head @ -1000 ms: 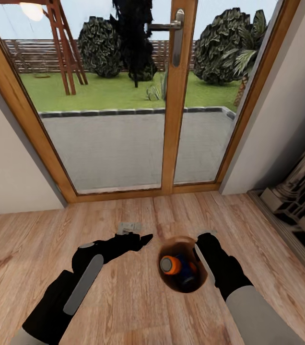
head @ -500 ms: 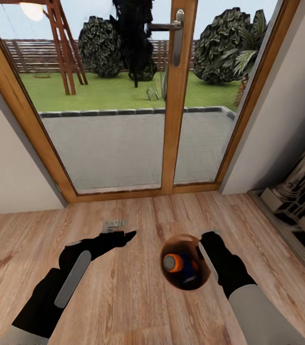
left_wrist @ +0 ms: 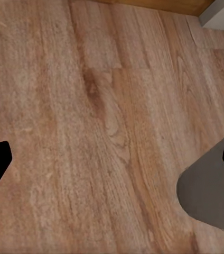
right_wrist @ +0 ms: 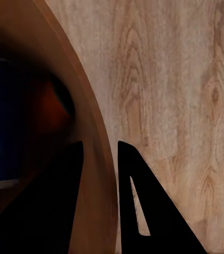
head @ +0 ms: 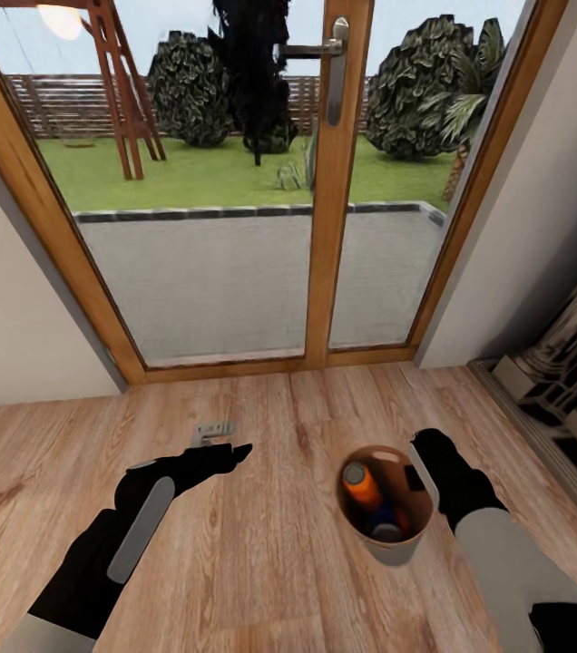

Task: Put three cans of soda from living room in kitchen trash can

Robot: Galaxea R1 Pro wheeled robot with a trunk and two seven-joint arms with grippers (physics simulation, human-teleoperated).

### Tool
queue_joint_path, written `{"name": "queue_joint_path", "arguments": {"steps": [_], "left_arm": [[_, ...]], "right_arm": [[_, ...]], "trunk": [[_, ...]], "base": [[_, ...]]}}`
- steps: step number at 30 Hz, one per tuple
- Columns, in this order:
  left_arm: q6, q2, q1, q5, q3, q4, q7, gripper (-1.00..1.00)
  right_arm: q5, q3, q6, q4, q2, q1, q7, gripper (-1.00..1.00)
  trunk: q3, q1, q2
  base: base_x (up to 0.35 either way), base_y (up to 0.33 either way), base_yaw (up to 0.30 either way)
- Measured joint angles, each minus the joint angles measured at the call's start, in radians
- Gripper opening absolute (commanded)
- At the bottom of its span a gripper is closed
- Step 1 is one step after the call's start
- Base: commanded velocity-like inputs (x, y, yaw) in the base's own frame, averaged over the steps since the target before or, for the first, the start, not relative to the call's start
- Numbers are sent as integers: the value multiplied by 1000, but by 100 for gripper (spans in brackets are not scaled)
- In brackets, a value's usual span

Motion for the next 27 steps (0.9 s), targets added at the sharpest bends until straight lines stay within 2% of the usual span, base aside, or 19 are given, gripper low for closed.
{"name": "queue_joint_path", "arguments": {"steps": [1,5,7,11,14,16,20,24,27], "left_arm": [[0,0,0,0,-1,0,1,100],[0,-1,0,0,-5,2,3,100],[0,-1,0,0,-6,2,3,100],[0,-1,0,-1,-8,2,5,100],[0,-1,0,-1,-8,2,5,100],[0,-1,0,-1,-8,2,5,100],[-1,-1,0,-2,-8,12,5,100],[-6,-1,0,-1,-8,70,2,100],[-8,-1,0,-2,-8,101,1,100]], "right_arm": [[-11,-7,-1,15,-8,-5,0,-100],[13,-17,0,54,-27,-17,-2,-100],[22,-19,0,60,-31,-20,-2,-100],[-8,-22,-3,68,-37,-24,2,-100],[3,-23,-12,70,-39,-25,8,-100],[18,-23,-20,74,-40,-25,30,-100],[-17,-24,-39,94,-54,-25,74,-100],[13,-23,-46,106,-68,-25,102,-100],[5,-23,-50,109,-85,-25,116,-100]], "trunk": [[0,0,0],[0,0,0],[0,0,0],[0,0,0],[0,0,0],[0,0,0],[0,0,0],[0,0,0],[0,0,0]], "base": [[0,0,0],[0,0,0],[0,0,0],[0,0,0],[0,0,0],[0,0,0],[0,0,0],[0,0,0],[0,0,0]]}}
